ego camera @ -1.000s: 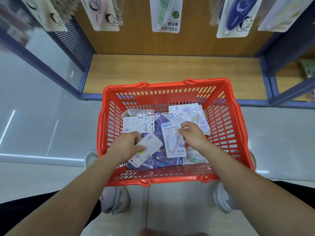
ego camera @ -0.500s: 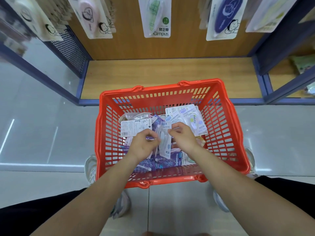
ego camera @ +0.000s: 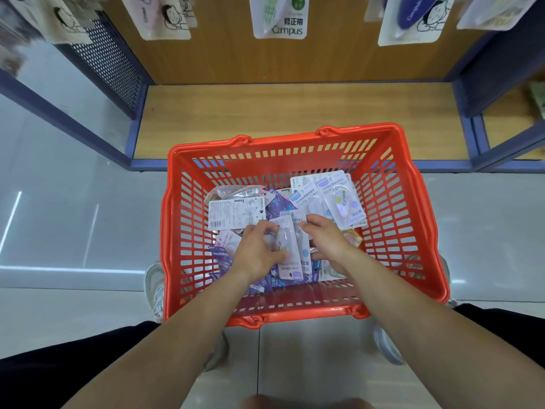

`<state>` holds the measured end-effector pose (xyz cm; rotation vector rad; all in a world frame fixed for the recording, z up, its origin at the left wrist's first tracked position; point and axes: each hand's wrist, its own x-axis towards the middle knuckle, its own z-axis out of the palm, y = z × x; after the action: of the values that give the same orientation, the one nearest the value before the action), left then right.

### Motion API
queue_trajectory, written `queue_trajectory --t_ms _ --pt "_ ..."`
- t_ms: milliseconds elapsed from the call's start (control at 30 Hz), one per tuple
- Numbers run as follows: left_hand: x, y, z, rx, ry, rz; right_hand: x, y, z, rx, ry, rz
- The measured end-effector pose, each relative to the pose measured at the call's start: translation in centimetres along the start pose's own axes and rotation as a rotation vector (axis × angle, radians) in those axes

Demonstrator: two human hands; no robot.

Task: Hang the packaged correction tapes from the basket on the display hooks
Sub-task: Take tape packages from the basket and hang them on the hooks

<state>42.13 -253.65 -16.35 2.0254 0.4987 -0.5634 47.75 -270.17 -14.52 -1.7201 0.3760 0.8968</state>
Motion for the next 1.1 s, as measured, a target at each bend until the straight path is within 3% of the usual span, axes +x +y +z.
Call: queue_trajectory --t_ms 400,567,667,867,967,1100 --pt "-0.4 3.1 -2.6 -0.204 0.072 0.036 -0.1 -0.9 -1.5 0.051 0.022 -0.125" --pt "-1.0 4.4 -3.6 -0.511 0.125 -0.104 -0.8 -1.4 -3.2 0.246 0.078 -0.065" --pt "-1.8 4.9 -3.8 -0.612 0.123 -0.055 -1.4 -1.8 -3.6 0.316 0.074 -0.091" --pt "-2.7 6.0 -3.1 -0.623 0.146 -0.044 -2.6 -2.5 -2.9 0.281 -0.041 -0.180" --pt "-2.5 6.1 -3.6 -0.480 0.136 -0.067 -2.7 -2.9 -3.5 0.254 -0.041 -0.197" --pt "-2.5 6.3 -4.1 -0.303 0.089 0.111 -2.9 -2.9 -3.8 0.169 -0.062 -0.200"
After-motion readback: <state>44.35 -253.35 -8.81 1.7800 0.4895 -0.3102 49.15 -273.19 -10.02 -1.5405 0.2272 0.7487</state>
